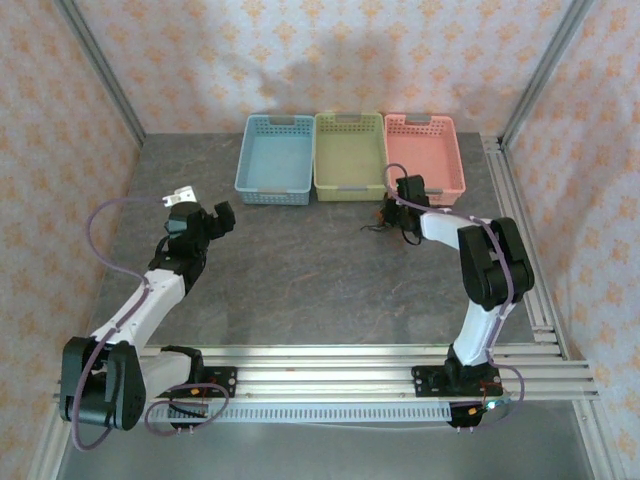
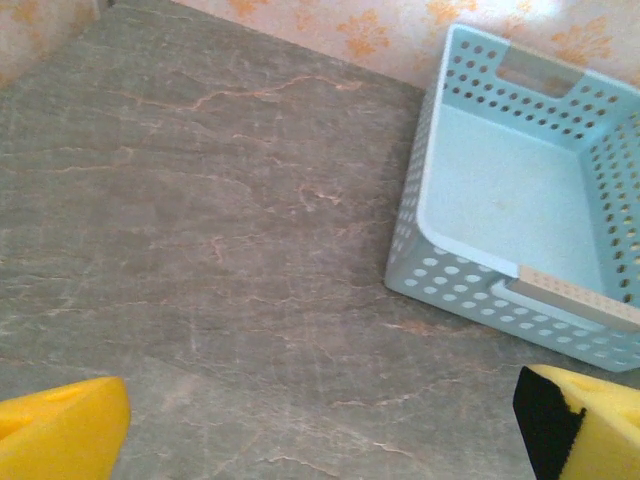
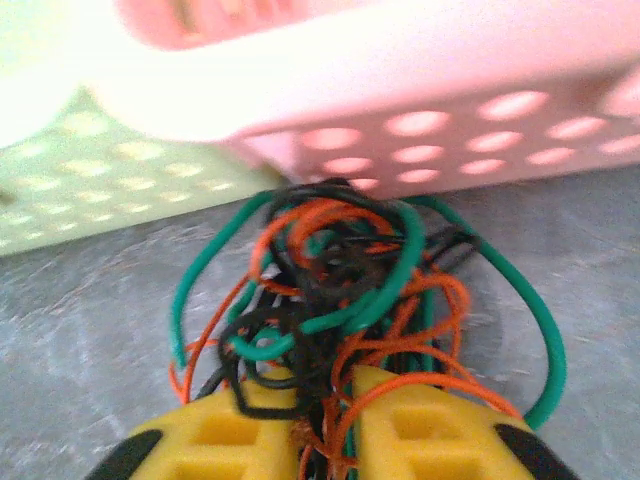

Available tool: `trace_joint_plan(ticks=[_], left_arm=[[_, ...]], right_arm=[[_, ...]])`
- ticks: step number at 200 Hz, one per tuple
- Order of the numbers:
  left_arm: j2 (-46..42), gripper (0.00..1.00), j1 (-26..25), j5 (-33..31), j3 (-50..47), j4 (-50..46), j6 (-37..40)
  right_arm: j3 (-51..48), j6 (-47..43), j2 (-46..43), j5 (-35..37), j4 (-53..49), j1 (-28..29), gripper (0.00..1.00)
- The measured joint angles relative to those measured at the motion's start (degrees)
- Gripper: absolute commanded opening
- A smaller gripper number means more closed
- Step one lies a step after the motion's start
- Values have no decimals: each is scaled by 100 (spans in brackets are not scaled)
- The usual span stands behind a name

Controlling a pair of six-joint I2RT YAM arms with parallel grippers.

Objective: Untangle the cables

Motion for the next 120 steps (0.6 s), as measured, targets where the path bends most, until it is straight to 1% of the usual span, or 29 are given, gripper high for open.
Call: trace_joint_plan(ticks=[18,27,38,53,74,88,101,120], left_arm=[[-96,100,0,334,-120,195,-146],[-83,100,-4,608,-146,345,-254],[15,99,-81,933,-149,586,-369],[354,95,-490,1335,-31,835,-407],[1099,91,-1473,1696,455,787,-208],[1438,88,-1980,1919,748,730,-50],[1563,86,-2175,2120,872,726,50],[1620,82,-2175,2234,938,695,114]], right_arm=[[-317,-50,-197,-334,387,160,6],[-433,-111,-273,-577,555,313,4],[-468,-179,-293,-815,728,533,3],[-461,-369,-293,-1145,907,931,3],[-417,-625,-293,-1528,1016,1440,2],[-402,-756,-293,-1779,1049,1650,2],[-402,-844,-293,-1965,1064,1696,1],[-402,-953,-295,-2138,1086,1655,1]])
